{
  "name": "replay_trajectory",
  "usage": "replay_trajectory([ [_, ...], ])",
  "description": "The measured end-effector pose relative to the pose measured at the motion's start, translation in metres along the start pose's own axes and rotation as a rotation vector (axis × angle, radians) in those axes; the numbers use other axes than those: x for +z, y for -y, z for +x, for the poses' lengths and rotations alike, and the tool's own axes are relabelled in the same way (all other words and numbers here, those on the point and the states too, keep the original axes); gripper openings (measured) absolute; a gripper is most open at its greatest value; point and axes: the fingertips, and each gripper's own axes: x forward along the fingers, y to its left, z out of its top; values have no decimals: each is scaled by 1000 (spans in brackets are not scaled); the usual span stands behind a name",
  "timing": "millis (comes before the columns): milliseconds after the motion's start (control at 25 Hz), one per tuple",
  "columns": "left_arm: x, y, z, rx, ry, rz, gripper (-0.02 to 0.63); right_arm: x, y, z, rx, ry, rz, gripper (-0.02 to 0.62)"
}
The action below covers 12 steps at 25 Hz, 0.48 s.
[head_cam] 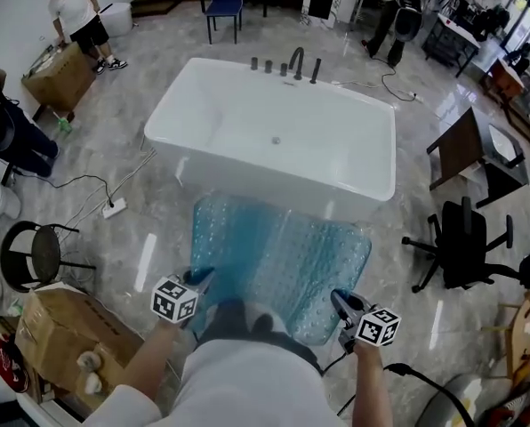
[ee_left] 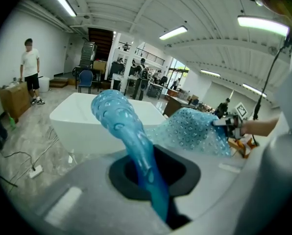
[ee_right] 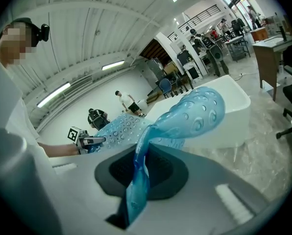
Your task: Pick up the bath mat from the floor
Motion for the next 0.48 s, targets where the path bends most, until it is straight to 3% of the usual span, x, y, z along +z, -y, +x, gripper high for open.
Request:
replay_trajectory([
  [240,-14,19,-23,10,11,-17,17,-13,-13,-16,39,-4,12,29],
  [480,-34,11,-52,-8,-3,-20,17,-27,-48,-2,68,54,88,31],
])
